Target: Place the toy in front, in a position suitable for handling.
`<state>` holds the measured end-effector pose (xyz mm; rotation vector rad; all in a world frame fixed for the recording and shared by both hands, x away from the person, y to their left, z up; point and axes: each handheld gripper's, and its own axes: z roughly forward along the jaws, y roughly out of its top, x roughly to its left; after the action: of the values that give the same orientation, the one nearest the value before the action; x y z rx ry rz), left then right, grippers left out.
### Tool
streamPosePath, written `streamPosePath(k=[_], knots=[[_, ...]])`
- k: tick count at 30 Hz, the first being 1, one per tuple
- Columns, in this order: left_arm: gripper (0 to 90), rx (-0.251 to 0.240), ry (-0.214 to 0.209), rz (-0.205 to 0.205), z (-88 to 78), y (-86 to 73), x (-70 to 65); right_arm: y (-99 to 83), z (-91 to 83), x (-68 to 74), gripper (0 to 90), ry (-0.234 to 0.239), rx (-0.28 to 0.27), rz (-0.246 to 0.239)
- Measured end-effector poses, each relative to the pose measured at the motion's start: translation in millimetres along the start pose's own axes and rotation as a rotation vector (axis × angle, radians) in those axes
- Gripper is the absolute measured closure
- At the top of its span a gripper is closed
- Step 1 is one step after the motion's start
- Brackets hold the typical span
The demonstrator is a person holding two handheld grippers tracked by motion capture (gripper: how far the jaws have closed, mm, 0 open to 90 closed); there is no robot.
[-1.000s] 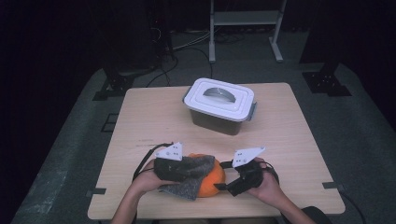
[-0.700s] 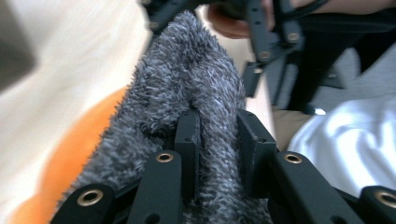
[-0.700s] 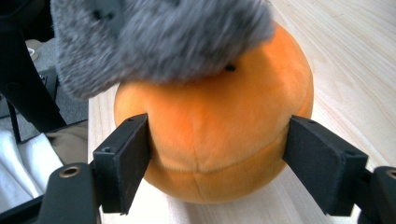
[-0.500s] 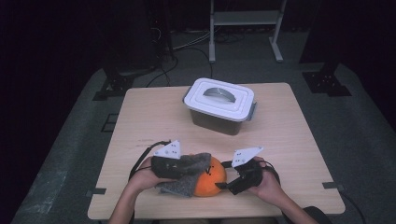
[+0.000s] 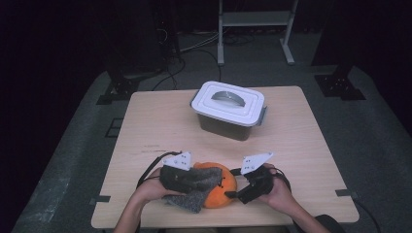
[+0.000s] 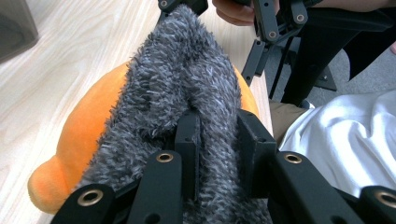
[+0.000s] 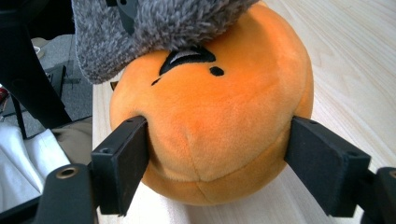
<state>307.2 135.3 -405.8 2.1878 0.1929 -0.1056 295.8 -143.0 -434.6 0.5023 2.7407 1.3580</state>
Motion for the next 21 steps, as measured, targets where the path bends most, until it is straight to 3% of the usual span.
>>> streamPosePath(k=[3, 5, 8, 11, 14, 16, 19, 21], knots=[[72.2, -0.002, 0.035, -0.003, -4.4, -0.8, 2.9, -0.4, -0.7, -0.4, 25.1, -0.002, 0.003, -0.001], [72.2, -0.014, 0.094, -0.031, -13.6, -4.7, 9.0, -0.8, -0.5, -1.1, 26.4, -0.002, 0.002, -0.002], [72.1, -0.019, 0.12, -0.058, -18.3, -9.8, 12.8, -1.6, -1.1, -1.5, 26.8, -0.007, 0.008, -0.002], [72.2, -0.02, 0.098, -0.069, -15.2, -11.4, 12.1, -0.6, -3.1, -2.9, 24.7, 0.009, 0.003, 0.033], [72.2, -0.028, 0.072, -0.073, -11.9, -10.8, 10.7, 2.1, -7.3, -1.1, 24.3, 0.003, -0.002, 0.038], [72.2, -0.034, 0.052, -0.072, -9.4, -10.1, 8.8, 4.0, -10.2, -1.2, 21.3, 0.031, -0.02, 0.073], [72.2, -0.032, 0.029, -0.066, -7.3, -8.7, 6.9, 4.9, -6.2, -3.0, 17.5, 0.062, -0.009, 0.109], [72.3, -0.029, -0.001, -0.057, -1.4, -6.2, 3.9, 4.9, 1.4, -3.8, 16.3, 0.054, 0.012, 0.11]])
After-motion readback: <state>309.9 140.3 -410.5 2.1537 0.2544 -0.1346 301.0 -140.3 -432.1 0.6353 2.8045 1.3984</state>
